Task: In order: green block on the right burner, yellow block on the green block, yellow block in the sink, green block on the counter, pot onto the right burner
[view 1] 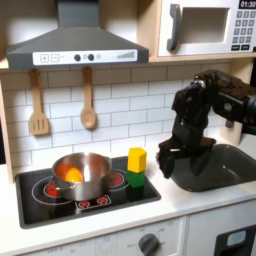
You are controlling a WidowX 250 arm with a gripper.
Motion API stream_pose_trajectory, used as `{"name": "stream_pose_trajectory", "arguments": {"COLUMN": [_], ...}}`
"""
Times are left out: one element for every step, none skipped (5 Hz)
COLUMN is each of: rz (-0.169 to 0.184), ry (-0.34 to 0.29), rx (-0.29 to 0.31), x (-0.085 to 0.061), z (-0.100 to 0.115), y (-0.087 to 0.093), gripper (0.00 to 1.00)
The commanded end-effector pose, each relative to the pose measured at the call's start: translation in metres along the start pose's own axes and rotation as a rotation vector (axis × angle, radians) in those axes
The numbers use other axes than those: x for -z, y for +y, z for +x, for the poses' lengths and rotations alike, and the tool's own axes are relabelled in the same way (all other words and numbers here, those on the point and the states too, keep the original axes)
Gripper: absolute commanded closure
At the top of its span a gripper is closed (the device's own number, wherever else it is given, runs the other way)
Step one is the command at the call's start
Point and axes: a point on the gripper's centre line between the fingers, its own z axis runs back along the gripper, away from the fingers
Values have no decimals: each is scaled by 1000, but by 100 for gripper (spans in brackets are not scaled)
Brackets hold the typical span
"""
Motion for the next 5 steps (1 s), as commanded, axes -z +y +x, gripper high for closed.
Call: {"name": "stream_pose_trajectory", "arguments": {"rz": [12,23,34,47,66], "ry": [17,16,33,28,22], "rx": [-34,-62,-96,-140,-170], "x": [8,12,22,27,29], "z": [1,10,14,25,35], "y": [9,18,30,43,55], "gripper": [0,0,0,0,0]}}
